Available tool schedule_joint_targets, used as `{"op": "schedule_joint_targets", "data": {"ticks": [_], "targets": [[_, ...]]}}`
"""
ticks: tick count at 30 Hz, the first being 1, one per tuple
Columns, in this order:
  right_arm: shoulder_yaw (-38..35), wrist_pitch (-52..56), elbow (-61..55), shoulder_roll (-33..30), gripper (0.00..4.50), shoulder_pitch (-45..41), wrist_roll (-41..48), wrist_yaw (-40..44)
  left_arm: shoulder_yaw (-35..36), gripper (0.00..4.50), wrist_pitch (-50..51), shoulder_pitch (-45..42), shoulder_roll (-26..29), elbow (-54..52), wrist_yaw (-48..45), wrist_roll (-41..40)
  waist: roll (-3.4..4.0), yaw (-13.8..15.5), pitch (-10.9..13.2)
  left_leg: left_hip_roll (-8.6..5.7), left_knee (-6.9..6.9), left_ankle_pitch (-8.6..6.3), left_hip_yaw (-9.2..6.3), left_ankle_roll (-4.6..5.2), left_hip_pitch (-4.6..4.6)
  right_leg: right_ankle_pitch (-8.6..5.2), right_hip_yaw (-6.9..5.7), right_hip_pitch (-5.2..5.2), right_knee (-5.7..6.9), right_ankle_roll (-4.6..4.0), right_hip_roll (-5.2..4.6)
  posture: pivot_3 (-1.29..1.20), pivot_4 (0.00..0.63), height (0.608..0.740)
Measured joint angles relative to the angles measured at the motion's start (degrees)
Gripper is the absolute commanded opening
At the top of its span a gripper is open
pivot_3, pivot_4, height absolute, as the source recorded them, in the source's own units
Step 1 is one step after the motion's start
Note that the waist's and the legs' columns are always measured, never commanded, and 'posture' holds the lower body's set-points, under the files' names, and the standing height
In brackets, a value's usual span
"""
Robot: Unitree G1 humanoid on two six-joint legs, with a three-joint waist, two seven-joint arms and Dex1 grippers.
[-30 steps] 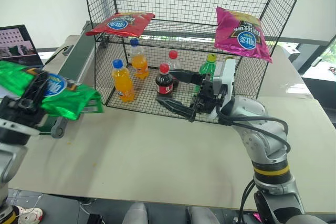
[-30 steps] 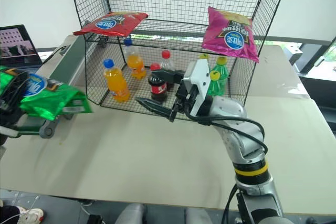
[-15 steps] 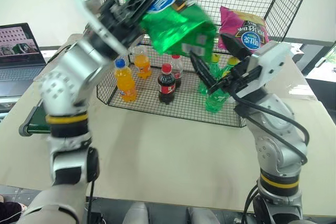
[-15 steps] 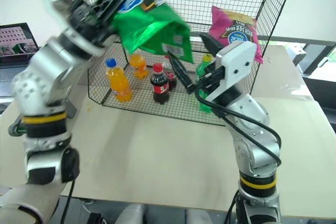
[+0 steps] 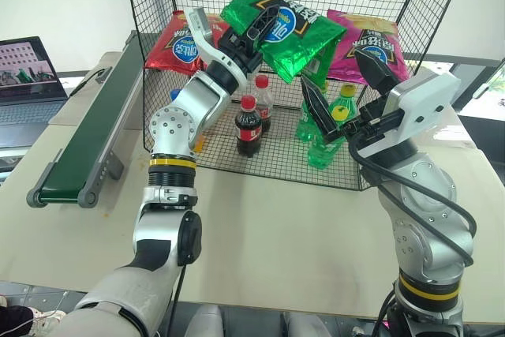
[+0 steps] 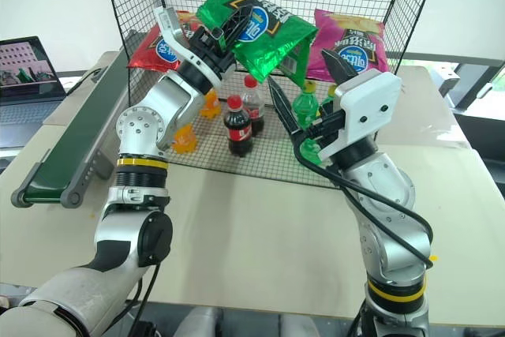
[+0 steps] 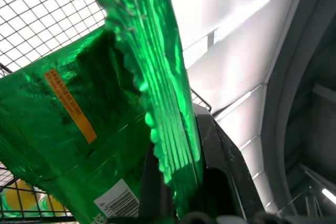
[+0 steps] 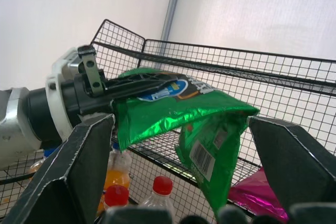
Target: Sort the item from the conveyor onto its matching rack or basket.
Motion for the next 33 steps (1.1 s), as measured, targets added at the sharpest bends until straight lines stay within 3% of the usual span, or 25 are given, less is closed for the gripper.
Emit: {"op": "schedule_joint_targets", "data": {"ticks": [9, 15, 19, 27, 33], "targets": [[0.21, -0.02, 1.53, 0.12, 4.5, -1.93, 0.0, 0.14, 5.13, 0.06, -2.76, -5.97, -1.31, 1.81, -0.13, 2.33, -0.01, 0.07, 0.01, -0.02, 0.08, -0.01, -0.01, 0.02, -0.02, 0.03, 0.0, 0.04, -0.04, 0.06, -0.01, 0.0, 0.15, 0.74], [0.62, -0.55, 2.55, 1.29, 4.5, -2.87, -0.03, 0.14, 9.01, 0.06, -11.1, -12.16, -2.43, 11.54, -2.68, 7.61, -0.02, 0.11, 0.01, -0.04, 0.1, -0.02, -0.02, 0.03, -0.06, 0.02, -0.01, 0.03, -0.07, 0.07, -0.01, 0.0, 0.15, 0.74], [1.8, -0.87, 2.56, 2.05, 4.5, -2.93, -0.1, 0.14, 9.34, 0.06, -11.07, -11.81, -3.47, 12.52, -2.09, 9.73, -0.01, 0.09, 0.01, -0.04, 0.1, -0.02, -0.02, 0.04, -0.04, 0.02, -0.01, 0.04, -0.04, 0.07, -0.01, 0.0, 0.15, 0.74], [2.1, -1.09, 3.46, 2.22, 4.5, -3.26, -0.67, -0.09, 8.03, 0.06, 3.02, 4.35, -9.11, -7.77, 15.48, 4.23, -0.01, 0.14, 0.01, 0.0, 0.23, -0.01, -0.05, 0.02, -0.03, 0.04, 0.02, 0.06, 0.12, 0.08, -0.01, 0.0, 0.15, 0.74], [1.99, -1.09, 3.77, 2.36, 4.5, -3.28, -1.08, -0.86, 9.37, 0.06, 4.7, 4.86, -9.98, -13.04, 29.28, -0.73, -0.02, 0.33, 0.01, -0.05, 0.26, -0.01, -0.08, 0.02, -0.02, 0.06, 0.01, 0.12, 0.09, 0.11, -0.03, 0.0, 0.15, 0.74]]}}
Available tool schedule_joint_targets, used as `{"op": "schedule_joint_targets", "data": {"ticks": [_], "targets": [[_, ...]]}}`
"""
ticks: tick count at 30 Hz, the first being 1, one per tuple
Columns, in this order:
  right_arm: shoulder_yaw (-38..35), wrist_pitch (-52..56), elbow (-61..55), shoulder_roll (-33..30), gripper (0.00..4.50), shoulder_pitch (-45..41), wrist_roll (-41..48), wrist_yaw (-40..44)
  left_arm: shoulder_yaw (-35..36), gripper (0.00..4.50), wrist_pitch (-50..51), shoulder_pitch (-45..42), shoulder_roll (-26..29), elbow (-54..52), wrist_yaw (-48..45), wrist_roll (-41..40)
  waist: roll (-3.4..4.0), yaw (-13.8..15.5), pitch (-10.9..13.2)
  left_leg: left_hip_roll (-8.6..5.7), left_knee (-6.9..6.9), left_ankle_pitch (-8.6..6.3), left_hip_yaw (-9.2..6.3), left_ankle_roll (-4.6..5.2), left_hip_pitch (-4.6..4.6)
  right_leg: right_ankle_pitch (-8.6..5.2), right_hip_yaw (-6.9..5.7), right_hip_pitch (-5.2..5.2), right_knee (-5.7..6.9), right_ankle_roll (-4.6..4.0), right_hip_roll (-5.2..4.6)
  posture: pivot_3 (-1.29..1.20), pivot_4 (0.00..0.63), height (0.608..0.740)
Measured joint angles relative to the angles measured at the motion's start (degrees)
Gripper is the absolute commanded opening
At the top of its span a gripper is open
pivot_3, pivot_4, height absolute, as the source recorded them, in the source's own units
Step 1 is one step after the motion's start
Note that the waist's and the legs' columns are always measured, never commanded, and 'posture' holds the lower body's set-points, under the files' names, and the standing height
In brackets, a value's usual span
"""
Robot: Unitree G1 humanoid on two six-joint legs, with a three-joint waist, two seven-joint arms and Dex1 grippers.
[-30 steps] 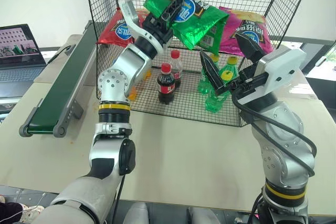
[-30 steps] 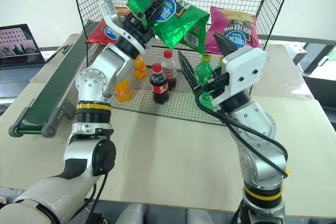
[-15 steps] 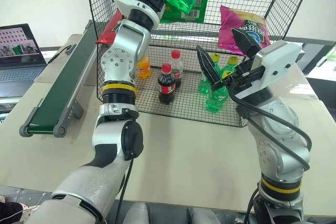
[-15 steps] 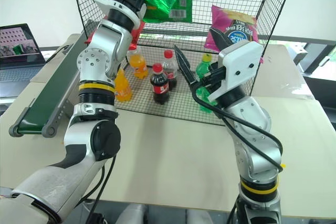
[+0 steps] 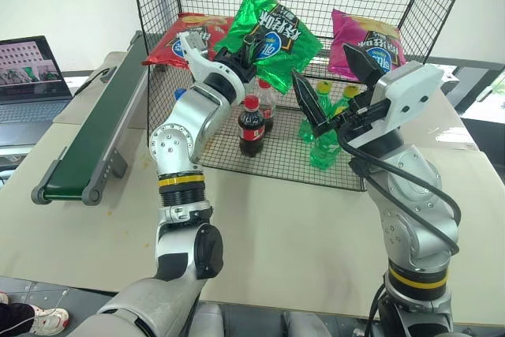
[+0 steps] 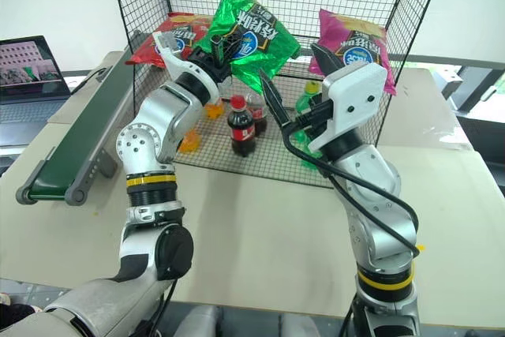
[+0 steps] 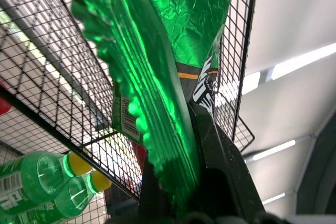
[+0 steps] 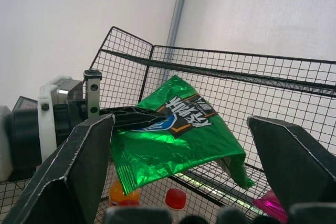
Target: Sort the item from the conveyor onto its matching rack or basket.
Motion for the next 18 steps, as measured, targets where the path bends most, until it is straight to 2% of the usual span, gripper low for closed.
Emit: {"op": "schedule_joint_targets", "data": {"ticks": [9, 18], "targets": [[-0.17, 0.01, 0.42, 0.01, 4.5, -0.22, -0.19, -0.84, 0.78, 0.06, -5.41, 0.22, -1.32, -1.54, 19.21, -1.94, 0.0, 0.04, 0.0, -0.02, 0.0, 0.01, -0.01, -0.02, 0.0, 0.0, 0.01, 0.0, -0.02, -0.01, 0.0, 0.0, 0.15, 0.74], [-0.18, 0.01, 0.41, 0.02, 4.5, -0.21, -1.17, -1.53, -0.51, 0.06, -6.77, 0.33, -1.38, 0.08, 21.66, -3.94, 0.0, 0.08, 0.0, -0.04, -0.01, 0.03, -0.01, -0.04, 0.01, 0.0, 0.0, 0.0, -0.03, 0.0, 0.0, 0.0, 0.15, 0.74]]}}
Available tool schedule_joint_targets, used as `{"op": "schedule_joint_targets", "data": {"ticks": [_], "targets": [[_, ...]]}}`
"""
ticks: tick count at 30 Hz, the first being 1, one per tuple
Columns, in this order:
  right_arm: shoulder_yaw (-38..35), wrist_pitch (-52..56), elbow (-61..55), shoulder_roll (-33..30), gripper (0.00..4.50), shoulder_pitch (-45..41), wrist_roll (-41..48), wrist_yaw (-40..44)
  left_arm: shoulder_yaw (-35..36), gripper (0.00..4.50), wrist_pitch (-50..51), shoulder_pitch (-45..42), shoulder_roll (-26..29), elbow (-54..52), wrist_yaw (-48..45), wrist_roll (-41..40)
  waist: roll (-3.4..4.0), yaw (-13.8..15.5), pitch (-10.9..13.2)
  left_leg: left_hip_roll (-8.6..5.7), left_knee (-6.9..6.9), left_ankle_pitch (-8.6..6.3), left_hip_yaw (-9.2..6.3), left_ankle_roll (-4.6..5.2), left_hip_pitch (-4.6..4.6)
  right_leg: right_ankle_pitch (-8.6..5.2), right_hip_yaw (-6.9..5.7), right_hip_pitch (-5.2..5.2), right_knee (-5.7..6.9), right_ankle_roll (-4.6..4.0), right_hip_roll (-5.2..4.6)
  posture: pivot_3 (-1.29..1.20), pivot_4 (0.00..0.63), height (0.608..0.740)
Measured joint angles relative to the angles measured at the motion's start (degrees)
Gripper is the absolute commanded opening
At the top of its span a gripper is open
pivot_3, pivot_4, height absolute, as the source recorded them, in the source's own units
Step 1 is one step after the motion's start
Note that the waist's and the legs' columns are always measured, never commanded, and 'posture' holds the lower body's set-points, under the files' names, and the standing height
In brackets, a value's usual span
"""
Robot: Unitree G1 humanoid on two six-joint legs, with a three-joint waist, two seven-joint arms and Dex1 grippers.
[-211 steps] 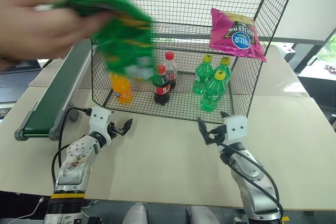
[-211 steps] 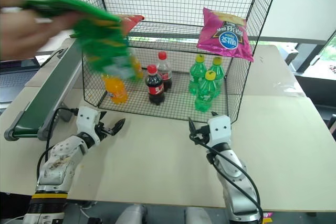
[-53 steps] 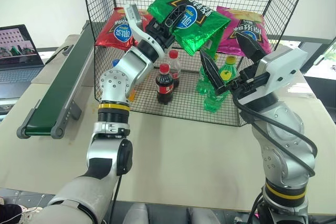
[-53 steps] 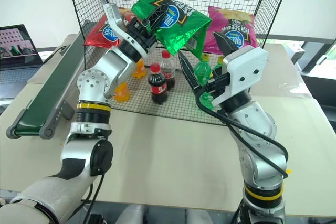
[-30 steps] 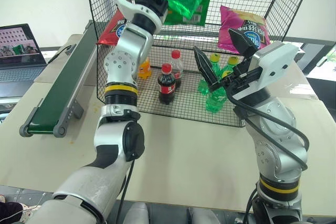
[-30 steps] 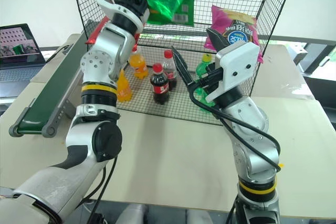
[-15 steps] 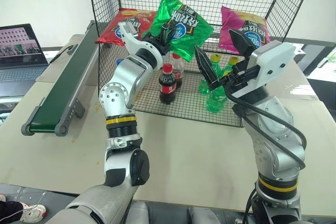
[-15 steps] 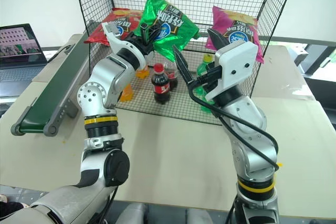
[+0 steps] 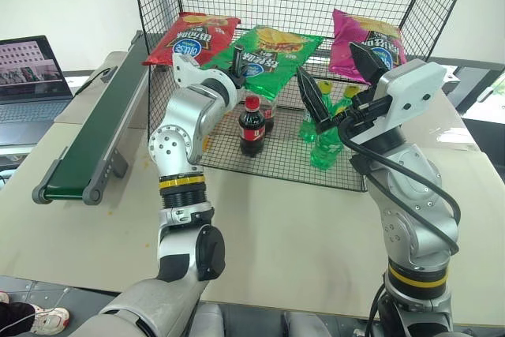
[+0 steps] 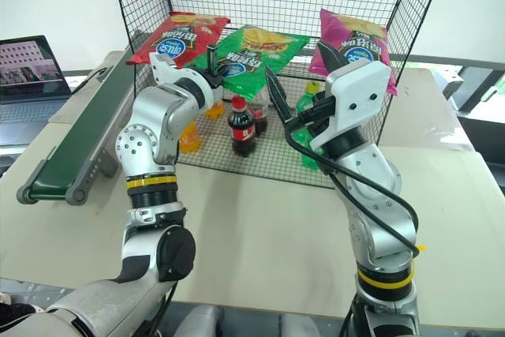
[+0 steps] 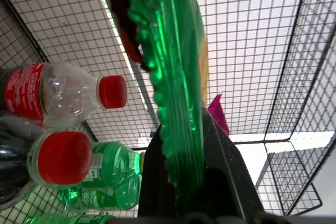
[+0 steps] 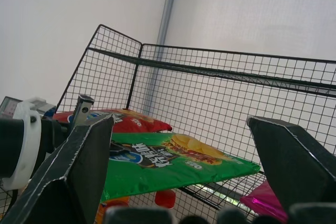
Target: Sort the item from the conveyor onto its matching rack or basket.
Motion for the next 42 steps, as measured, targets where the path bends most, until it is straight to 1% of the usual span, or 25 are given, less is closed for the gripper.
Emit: {"op": "schedule_joint_targets", "data": {"ticks": [3, 7, 13, 17, 20, 25, 27, 28, 29, 34, 37, 42], "targets": [[-0.01, 0.0, 0.0, 0.0, 4.5, 0.0, -0.07, -0.09, -0.37, 0.06, -0.33, -0.05, 0.0, 1.37, -1.98, 0.08, 0.0, 0.05, 0.0, 0.0, -0.01, 0.0, 0.0, -0.01, 0.03, 0.0, -0.01, 0.03, 0.0, 0.0, 0.0, 0.0, 0.15, 0.74], [0.11, 0.01, -0.01, 0.02, 4.5, -0.04, -0.75, -0.96, -0.33, 0.06, -4.03, -2.58, -0.26, 8.1, -8.08, 2.08, 0.0, 0.71, -0.01, -0.09, 0.03, 0.02, -0.03, -0.03, 0.05, 0.02, -0.02, 0.09, -0.02, 0.04, -0.04, 0.0, 0.15, 0.74], [0.23, 0.18, -0.11, -0.25, 4.5, -0.38, -2.36, -1.7, -0.77, 0.06, -8.01, -3.32, -0.45, 8.78, -8.49, 3.38, 0.0, 0.62, -0.01, -0.12, -0.01, 0.02, -0.03, -0.03, 0.05, 0.04, 0.01, 0.08, -0.05, 0.08, -0.07, 0.0, 0.15, 0.74], [0.23, 0.65, -0.63, -0.28, 4.5, -0.07, -2.4, -1.69, -1.11, 0.06, -8.43, -3.25, -0.48, 8.24, -8.66, 3.16, 0.0, 0.57, -0.01, -0.12, -0.01, 0.02, -0.03, -0.03, 0.04, 0.04, 0.01, 0.08, -0.05, 0.08, -0.08, 0.0, 0.15, 0.74], [0.23, 1.15, -0.71, -0.3, 4.5, 0.32, -2.44, -1.7, -1.46, 0.83, -7.36, -3.1, -0.48, 7.39, -8.94, 2.24, -0.01, 0.51, -0.01, -0.12, -0.01, 0.02, -0.03, -0.03, 0.01, 0.04, 0.01, 0.05, -0.06, 0.08, -0.08, 0.0, 0.15, 0.74], [0.23, 1.25, -0.71, -0.26, 4.5, 0.31, -2.57, -1.71, -2.55, 2.99, -3.3, -2.87, -0.47, 6.93, -12.43, -0.21, -0.01, 0.54, -0.01, -0.12, -0.01, 0.02, -0.03, -0.03, 0.0, 0.04, 0.01, 0.05, -0.08, 0.08, -0.08, 0.0, 0.15, 0.74], [0.23, 1.25, -0.71, -0.24, 4.5, 0.31, -2.66, -1.71, -3.23, 3.65, -1.52, -2.79, -0.46, 6.83, -13.65, -1.11, -0.01, 0.5, -0.01, -0.12, -0.01, 0.02, -0.03, -0.03, 0.0, 0.04, 0.01, 0.06, -0.08, 0.08, -0.08, 0.0, 0.15, 0.74], [0.23, 1.25, -0.71, -0.23, 4.5, 0.31, -2.69, -1.71, -3.34, 4.09, -0.09, -2.72, -0.42, 6.87, -14.65, -1.82, -0.01, 0.44, -0.01, -0.12, -0.01, 0.02, -0.03, -0.02, 0.01, 0.04, 0.01, 0.06, -0.08, 0.08, -0.08, 0.0, 0.15, 0.74], [0.23, 1.25, -0.71, -0.23, 4.5, 0.31, -2.69, -1.71, -3.35, 4.43, 0.6, -2.61, -0.4, 6.87, -15.37, -2.25, -0.01, 0.39, -0.01, -0.12, -0.01, 0.02, -0.03, -0.02, 0.01, 0.04, 0.01, 0.06, -0.08, 0.08, -0.07, 0.0, 0.15, 0.74], [0.22, 1.25, -0.61, -0.01, 4.5, 0.3, -2.64, -1.67, -2.89, 4.47, 2.45, -2.1, -0.04, 8.72, -19.66, -2.26, 0.0, 0.5, -0.01, -0.14, 0.02, 0.02, -0.04, -0.03, 0.02, 0.04, 0.0, 0.08, -0.07, 0.08, -0.09, 0.0, 0.15, 0.74], [0.23, 1.24, -0.52, 0.12, 4.5, 0.29, -2.48, -1.57, -2.44, 4.47, 3.84, -2.11, 1.25, 10.41, -22.54, -2.11, 0.0, 0.61, -0.02, -0.15, 0.02, 0.02, -0.05, -0.02, 0.04, 0.03, -0.01, 0.11, -0.07, 0.09, -0.09, 0.0, 0.15, 0.74], [0.21, 1.24, -0.22, 0.32, 4.5, 0.31, -2.23, -1.03, -2.34, 4.47, 10.2, -2.12, 6.85, 14.14, -29.24, -1.43, 0.03, 0.11, -0.05, -0.14, 0.01, 0.02, -0.06, -0.03, 0.11, 0.03, -0.02, 0.13, 0.0, 0.09, -0.08, 0.0, 0.15, 0.74]]}}
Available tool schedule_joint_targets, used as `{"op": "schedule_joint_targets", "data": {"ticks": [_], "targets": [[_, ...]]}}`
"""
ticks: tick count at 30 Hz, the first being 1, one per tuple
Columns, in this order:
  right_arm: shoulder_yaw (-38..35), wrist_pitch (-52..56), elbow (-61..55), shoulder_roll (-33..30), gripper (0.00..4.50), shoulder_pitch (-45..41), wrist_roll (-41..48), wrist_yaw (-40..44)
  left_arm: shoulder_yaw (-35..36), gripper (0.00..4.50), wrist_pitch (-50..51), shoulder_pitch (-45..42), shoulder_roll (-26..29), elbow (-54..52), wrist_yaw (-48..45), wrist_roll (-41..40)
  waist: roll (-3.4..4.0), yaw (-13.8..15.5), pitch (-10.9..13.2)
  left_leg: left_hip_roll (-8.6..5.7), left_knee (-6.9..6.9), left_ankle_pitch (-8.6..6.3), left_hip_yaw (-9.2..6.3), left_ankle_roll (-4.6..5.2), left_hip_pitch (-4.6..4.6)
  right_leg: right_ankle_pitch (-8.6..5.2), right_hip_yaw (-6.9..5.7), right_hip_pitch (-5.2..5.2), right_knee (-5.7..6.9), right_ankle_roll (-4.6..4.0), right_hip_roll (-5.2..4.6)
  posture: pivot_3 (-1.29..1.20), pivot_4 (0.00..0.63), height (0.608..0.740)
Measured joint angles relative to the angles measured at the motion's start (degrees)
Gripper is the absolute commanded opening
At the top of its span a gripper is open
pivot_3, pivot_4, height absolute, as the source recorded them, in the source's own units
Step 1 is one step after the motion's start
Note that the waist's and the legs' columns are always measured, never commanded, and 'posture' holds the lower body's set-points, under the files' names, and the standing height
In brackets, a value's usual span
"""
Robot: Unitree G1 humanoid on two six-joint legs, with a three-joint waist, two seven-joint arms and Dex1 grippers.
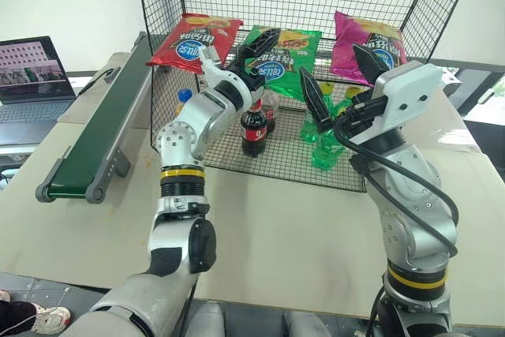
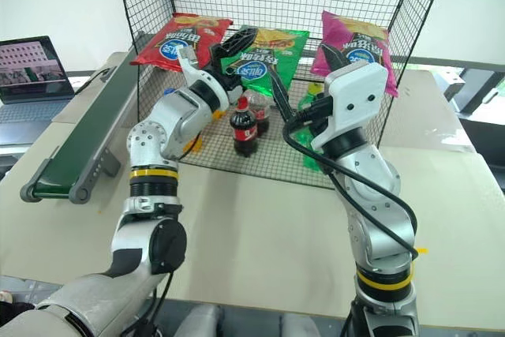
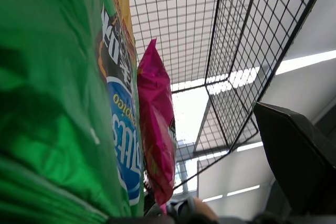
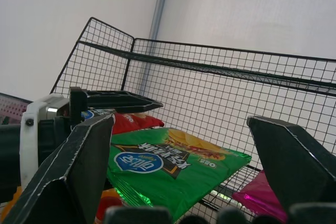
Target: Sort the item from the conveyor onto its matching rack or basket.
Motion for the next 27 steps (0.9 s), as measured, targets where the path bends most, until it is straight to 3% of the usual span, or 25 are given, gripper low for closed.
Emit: {"op": "schedule_joint_targets", "data": {"ticks": [9, 18, 19, 23, 27], "targets": [[-1.22, -0.64, 0.68, -0.82, 4.5, 3.78, 1.42, 2.94, 1.66, 4.47, 10.03, 6.46, 10.7, 5.37, -20.33, 1.7, 0.03, -1.24, 0.0, 0.03, -0.13, 0.04, -0.02, -0.06, -0.1, 0.0, -0.04, -0.2, 0.04, -0.01, 0.01, 0.0, 0.15, 0.74], [-1.56, -3.51, 1.89, -1.81, 4.5, 7.24, 2.3, 6.41, -3.83, 4.47, 11.73, 7.19, 17.49, 10.25, -42.26, 15.08, 0.03, -0.89, 0.0, 0.03, -0.17, 0.01, -0.02, -0.01, -0.1, -0.01, -0.05, -0.17, -0.02, -0.02, 0.01, 0.0, 0.15, 0.74], [-1.63, -3.57, 1.7, -1.93, 4.5, 7.86, 2.39, 6.75, -3.17, 4.47, 12.68, 8.9, 17.96, 7.19, -41.61, 14.24, 0.04, -1.1, 0.0, 0.04, -0.22, 0.01, 0.0, -0.01, -0.1, -0.01, -0.01, -0.21, -0.03, -0.02, 0.0, 0.0, 0.15, 0.74], [-2.34, -3.72, 1.03, -2.58, 4.5, 10.97, 2.44, 7.54, 0.65, 4.47, 19.64, 24.46, 19.54, -23.41, -23.62, -6.71, 0.04, -2.15, -0.01, 0.34, -0.18, -0.08, 0.06, 0.09, -0.13, 0.0, -0.06, -0.2, 0.1, -0.03, 0.03, 0.0, 0.15, 0.74], [-1.64, -3.73, 0.72, -2.12, 4.5, 11.06, 2.8, 8.13, -0.24, 4.47, 17.1, 26.66, 21.5, -34.6, -12.66, -19.09, 0.04, -0.81, 0.0, 0.2, 0.02, -0.07, 0.01, 0.08, -0.05, 0.01, -0.06, -0.05, 0.12, -0.03, 0.0, 0.0, 0.15, 0.74]]}}
